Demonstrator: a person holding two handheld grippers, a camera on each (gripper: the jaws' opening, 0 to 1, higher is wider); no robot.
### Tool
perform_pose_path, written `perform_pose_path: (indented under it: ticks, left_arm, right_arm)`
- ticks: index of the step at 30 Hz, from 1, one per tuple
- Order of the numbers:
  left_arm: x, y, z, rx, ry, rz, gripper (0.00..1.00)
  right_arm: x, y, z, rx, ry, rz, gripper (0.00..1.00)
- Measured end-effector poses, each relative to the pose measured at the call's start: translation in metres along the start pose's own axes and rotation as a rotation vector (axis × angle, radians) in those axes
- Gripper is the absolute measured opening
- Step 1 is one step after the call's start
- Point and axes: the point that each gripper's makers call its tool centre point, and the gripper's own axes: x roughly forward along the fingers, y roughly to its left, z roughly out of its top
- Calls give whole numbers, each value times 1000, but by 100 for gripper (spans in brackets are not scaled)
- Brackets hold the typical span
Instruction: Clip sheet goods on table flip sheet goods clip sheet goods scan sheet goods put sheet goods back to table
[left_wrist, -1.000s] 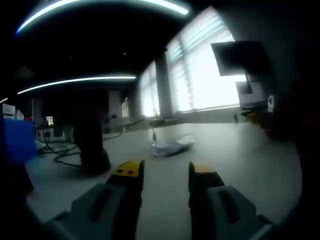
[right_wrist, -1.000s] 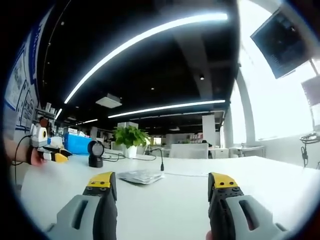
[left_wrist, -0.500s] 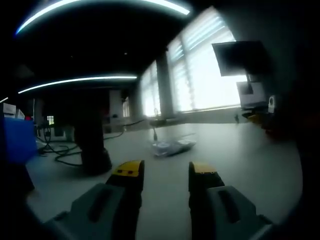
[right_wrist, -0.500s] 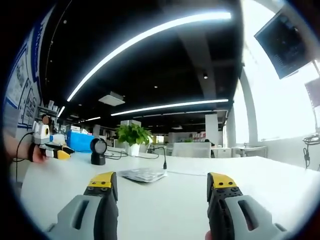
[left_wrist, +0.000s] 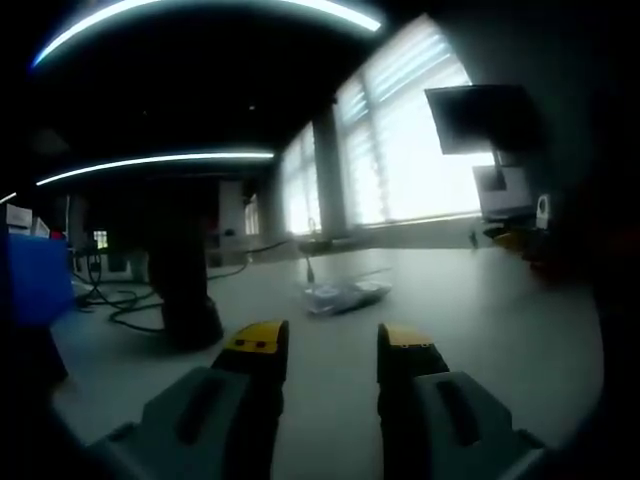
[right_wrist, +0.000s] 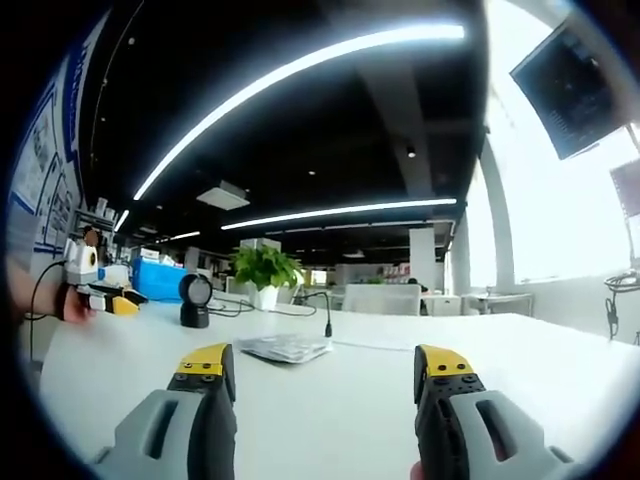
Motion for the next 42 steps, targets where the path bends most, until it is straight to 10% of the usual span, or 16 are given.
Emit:
perform_pose_path:
  ticks: [42]
  left_arm:
    - [-1,1,2,-15,-10,9,28]
  right_arm:
    - [1,-10,-4,2,9,-15,65]
